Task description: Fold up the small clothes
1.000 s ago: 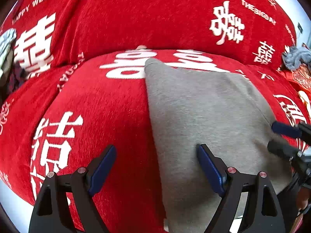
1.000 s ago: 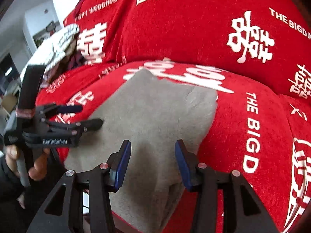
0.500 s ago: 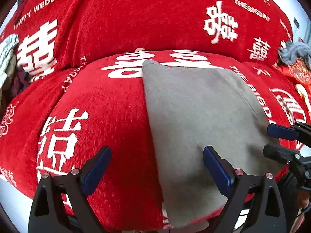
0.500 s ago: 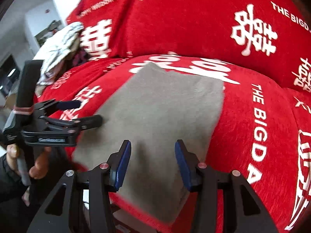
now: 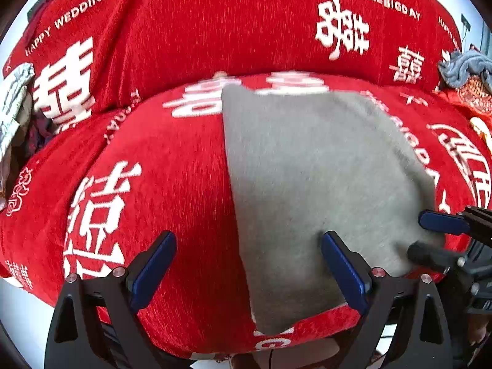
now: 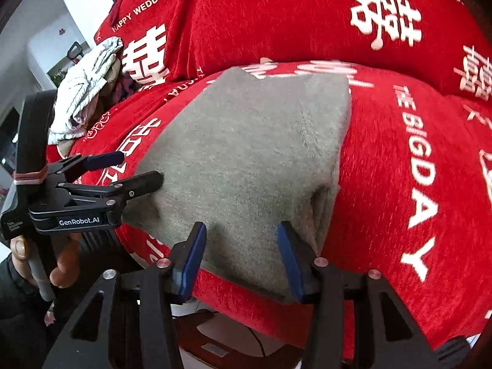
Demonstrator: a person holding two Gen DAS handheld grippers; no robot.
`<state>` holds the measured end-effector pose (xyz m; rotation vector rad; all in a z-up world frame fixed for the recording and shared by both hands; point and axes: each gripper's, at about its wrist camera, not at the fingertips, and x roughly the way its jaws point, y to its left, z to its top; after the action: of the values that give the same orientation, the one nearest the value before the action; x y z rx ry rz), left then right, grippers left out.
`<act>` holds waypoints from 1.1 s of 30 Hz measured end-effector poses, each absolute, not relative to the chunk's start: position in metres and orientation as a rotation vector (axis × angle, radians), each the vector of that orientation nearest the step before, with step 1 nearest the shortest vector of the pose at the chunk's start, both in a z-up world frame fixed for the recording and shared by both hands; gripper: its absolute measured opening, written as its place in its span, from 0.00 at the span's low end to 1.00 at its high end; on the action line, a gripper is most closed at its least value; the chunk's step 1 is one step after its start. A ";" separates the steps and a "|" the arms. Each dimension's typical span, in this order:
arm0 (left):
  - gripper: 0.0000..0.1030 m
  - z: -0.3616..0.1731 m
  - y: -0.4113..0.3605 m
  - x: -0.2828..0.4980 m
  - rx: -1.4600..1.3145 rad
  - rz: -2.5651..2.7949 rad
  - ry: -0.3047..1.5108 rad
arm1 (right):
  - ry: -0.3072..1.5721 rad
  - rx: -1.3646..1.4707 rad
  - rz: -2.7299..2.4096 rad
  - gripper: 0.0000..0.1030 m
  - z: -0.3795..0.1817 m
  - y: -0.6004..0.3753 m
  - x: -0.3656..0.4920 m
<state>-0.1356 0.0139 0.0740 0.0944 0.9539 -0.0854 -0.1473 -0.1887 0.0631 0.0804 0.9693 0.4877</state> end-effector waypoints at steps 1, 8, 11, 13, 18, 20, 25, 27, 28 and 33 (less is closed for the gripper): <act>0.94 0.077 0.013 -0.135 0.091 -0.078 0.945 | 0.962 0.066 0.473 0.64 0.068 -0.186 -0.147; 0.94 0.085 0.008 -0.119 0.059 -0.009 0.989 | 0.969 0.020 0.369 0.72 0.087 -0.172 -0.139; 0.94 0.088 0.004 -0.120 0.046 -0.012 0.989 | 0.960 -0.001 0.342 0.74 0.093 -0.169 -0.138; 0.94 0.092 0.001 -0.123 0.028 -0.028 0.979 | 0.955 -0.021 0.303 0.75 0.096 -0.170 -0.139; 0.94 0.103 0.007 -0.132 -0.057 -0.055 0.942 | 0.941 -0.012 0.250 0.75 0.104 -0.177 -0.144; 0.94 0.104 0.009 -0.135 -0.080 -0.046 0.947 | 0.946 -0.013 0.226 0.75 0.104 -0.179 -0.146; 0.94 0.108 0.010 -0.151 -0.065 0.028 0.880 | 0.953 -0.009 0.184 0.75 0.106 -0.180 -0.153; 0.94 0.108 0.005 -0.155 -0.025 0.046 0.877 | 0.955 -0.017 0.176 0.75 0.106 -0.178 -0.155; 0.94 0.108 0.003 -0.157 -0.010 0.050 0.870 | 0.957 -0.025 0.173 0.75 0.105 -0.176 -0.157; 0.94 0.109 -0.004 -0.167 0.010 0.047 0.848 | 0.944 -0.057 0.163 0.75 0.104 -0.166 -0.166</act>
<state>-0.1665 -0.0038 0.1090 0.0101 0.8479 0.0471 -0.1656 -0.1656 0.1044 -0.0565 0.9439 0.1627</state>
